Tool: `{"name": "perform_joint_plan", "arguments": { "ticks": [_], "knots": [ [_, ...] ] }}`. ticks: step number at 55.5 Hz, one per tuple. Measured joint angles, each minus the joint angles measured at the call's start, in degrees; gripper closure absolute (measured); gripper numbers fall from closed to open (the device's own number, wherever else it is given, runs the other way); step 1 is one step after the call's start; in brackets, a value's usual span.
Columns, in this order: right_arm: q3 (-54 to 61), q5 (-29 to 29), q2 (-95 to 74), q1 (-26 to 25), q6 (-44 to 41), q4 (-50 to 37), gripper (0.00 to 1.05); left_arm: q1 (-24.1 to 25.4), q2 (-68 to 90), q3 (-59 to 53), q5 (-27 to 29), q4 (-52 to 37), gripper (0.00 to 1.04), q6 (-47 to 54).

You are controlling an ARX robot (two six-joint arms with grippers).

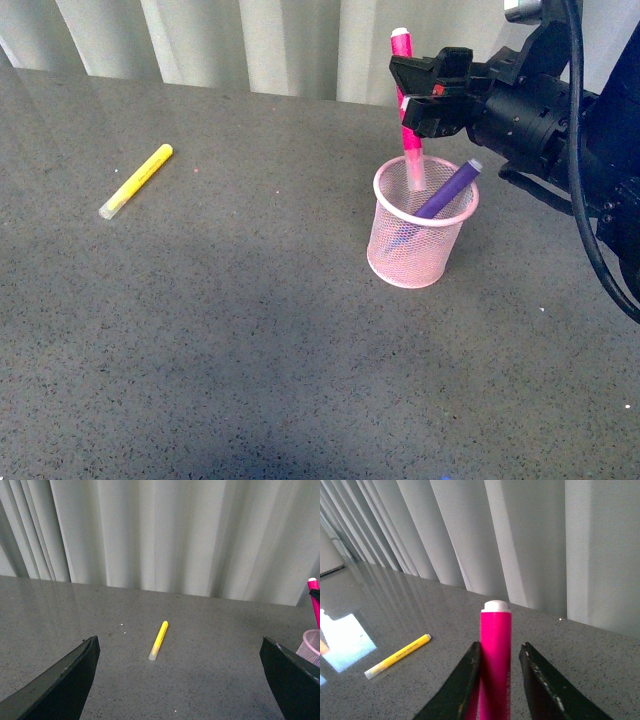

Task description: Insert purple and pink pens into pink cup

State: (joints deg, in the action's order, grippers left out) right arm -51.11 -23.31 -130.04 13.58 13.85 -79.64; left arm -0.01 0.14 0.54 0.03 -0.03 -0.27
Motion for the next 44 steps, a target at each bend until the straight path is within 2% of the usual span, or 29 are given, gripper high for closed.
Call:
{"name": "perform_joint_plan", "arguments": {
  "ticks": [13,18,23,44],
  "knots": [
    [0.52,0.00,0.00,-0.33,-0.11,-0.02,0.25,0.00,0.00,0.00,0.00,0.00,0.07,0.00],
    [0.66,-0.02,0.00,-0.39,-0.09,-0.02,0.05,0.00,0.00,0.00,0.00,0.00,0.07,0.00],
    [0.72,-0.02,0.00,-0.39,-0.13,-0.02,0.08,0.00,0.00,0.00,0.00,0.00,0.07,0.00],
    [0.94,0.00,0.07,-0.59,-0.13,-0.02,0.07,0.00,0.00,0.00,0.00,0.00,0.07,0.00]
  ]
}}
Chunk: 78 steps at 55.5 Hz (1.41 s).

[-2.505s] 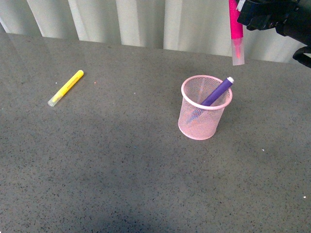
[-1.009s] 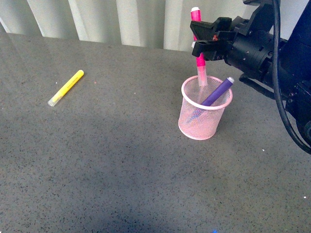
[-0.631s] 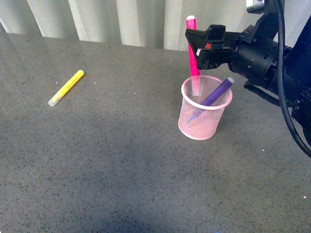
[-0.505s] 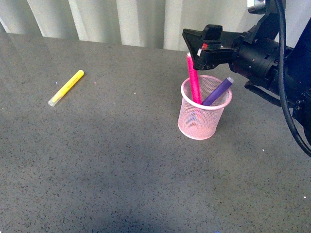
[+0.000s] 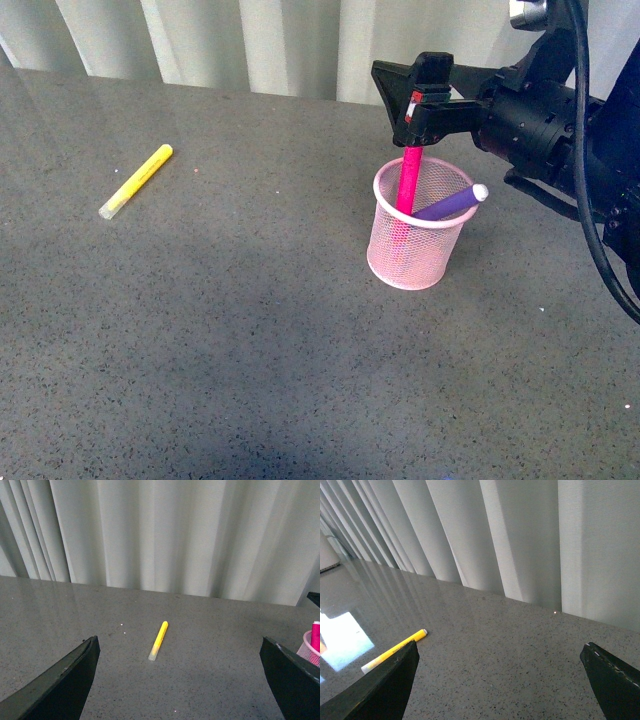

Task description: Insert purple and pink pens into pink cup

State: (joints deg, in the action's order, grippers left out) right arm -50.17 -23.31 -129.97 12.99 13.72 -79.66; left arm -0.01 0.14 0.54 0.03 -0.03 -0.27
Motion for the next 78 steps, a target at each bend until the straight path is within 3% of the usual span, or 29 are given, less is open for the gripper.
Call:
{"name": "perform_joint_plan", "arguments": {
  "ticks": [9,19,26,47,51,56,78],
  "knots": [
    [3.26,1.60,8.35,-3.63,0.04,3.32,0.07,0.00,0.02,0.00,0.04,0.00,0.07,0.00],
    [4.07,9.31,31.30,-10.54,-4.20,14.80,0.07,0.00,-0.02,0.00,-0.02,0.00,0.07,0.00],
    [8.50,10.82,41.57,-12.15,-7.87,21.46,0.07,0.00,0.00,0.00,0.00,0.00,0.07,0.00],
    [21.00,9.81,80.48,-15.17,-12.50,41.88,0.08,0.00,0.00,0.00,0.00,0.00,0.07,0.00],
    [20.00,19.37,87.27,-13.75,-12.96,56.98,0.19,0.00,0.00,0.00,0.00,0.00,0.07,0.00],
    [24.63,23.10,95.47,-13.31,-13.25,68.65,0.37,0.00,0.00,0.00,0.00,0.00,0.07,0.00],
    [43.50,23.26,102.03,-13.16,-13.51,59.21,1.01,0.00,0.00,0.00,0.00,0.00,0.07,0.00]
  ]
}}
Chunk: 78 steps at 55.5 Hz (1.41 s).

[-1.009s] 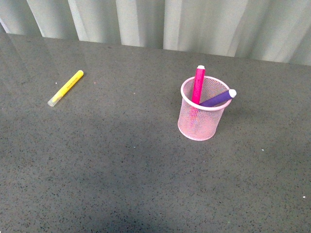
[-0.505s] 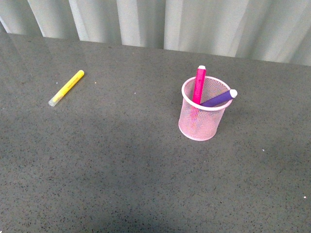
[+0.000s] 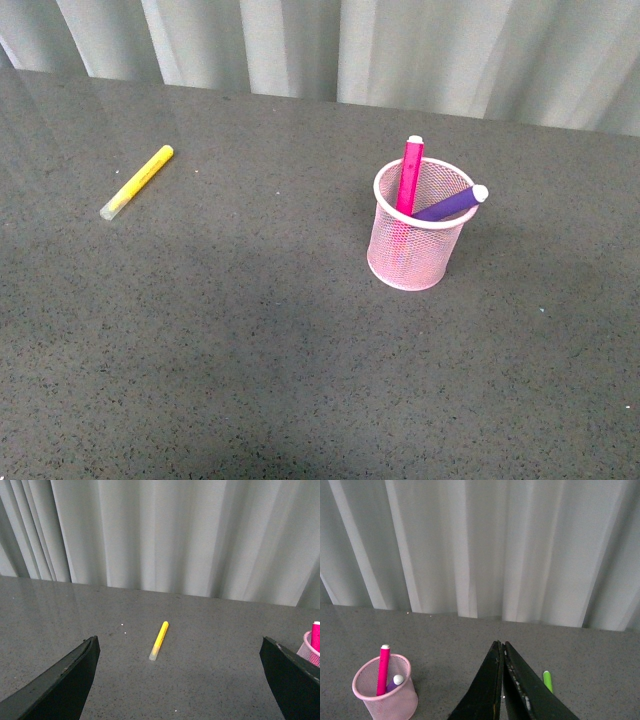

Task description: Insert purple and pink pens into pink cup

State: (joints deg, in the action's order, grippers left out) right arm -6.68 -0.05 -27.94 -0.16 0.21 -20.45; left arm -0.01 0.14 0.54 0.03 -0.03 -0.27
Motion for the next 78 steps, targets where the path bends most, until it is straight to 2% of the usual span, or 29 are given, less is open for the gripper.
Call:
{"name": "perform_joint_plan", "arguments": {
  "ticks": [57,62,78],
  "knots": [
    [5.86,0.04,17.86,0.00,-0.15,10.12,1.01,0.00,0.00,0.00,0.00,0.00,0.07,0.00],
    [5.81,0.02,25.73,0.00,-0.13,19.89,1.01,0.00,0.00,0.00,0.00,0.00,0.07,0.00],
    [5.77,0.02,27.69,0.00,-0.13,20.33,1.01,0.00,-0.04,0.00,0.00,0.00,0.07,0.00]
  ]
}}
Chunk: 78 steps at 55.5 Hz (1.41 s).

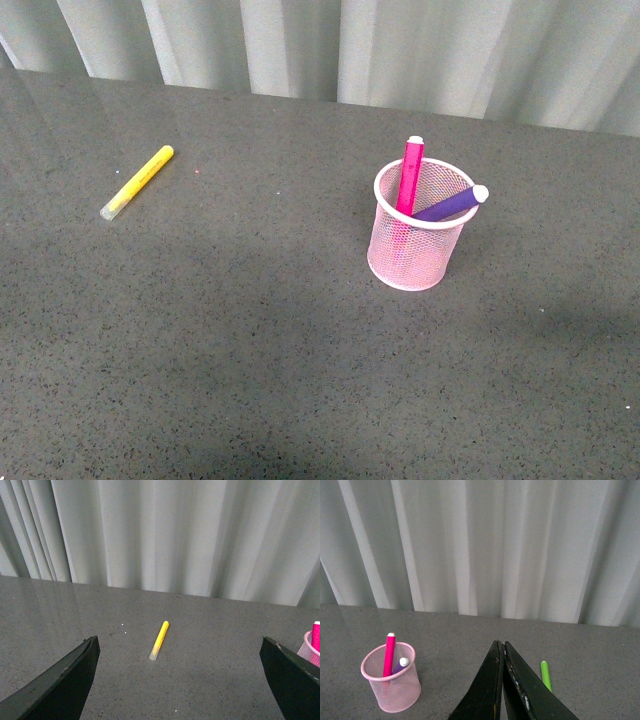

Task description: Insert purple and pink pens into pink cup

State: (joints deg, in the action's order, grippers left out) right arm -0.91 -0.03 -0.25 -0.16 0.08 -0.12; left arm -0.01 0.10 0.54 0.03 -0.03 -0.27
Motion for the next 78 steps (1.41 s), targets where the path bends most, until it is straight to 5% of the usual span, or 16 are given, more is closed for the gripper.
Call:
{"name": "perform_joint_plan", "arguments": {
  "ticks": [15,22,41,78],
  "knots": [
    [0.00,0.02,0.00,0.00,-0.04,0.00,0.99,0.00,0.00,0.00,0.00,0.00,0.07,0.00],
    [0.00,0.02,0.00,0.00,-0.02,0.00,0.68,0.00,0.00,0.00,0.00,0.00,0.07,0.00],
    [0.00,0.02,0.00,0.00,0.07,0.00,0.05,0.00,0.00,0.00,0.00,0.00,0.07,0.00],
    [0.00,0.00,0.00,0.00,0.07,0.00,0.07,0.00,0.00,0.00,0.00,0.00,0.07,0.00]
  ]
}}
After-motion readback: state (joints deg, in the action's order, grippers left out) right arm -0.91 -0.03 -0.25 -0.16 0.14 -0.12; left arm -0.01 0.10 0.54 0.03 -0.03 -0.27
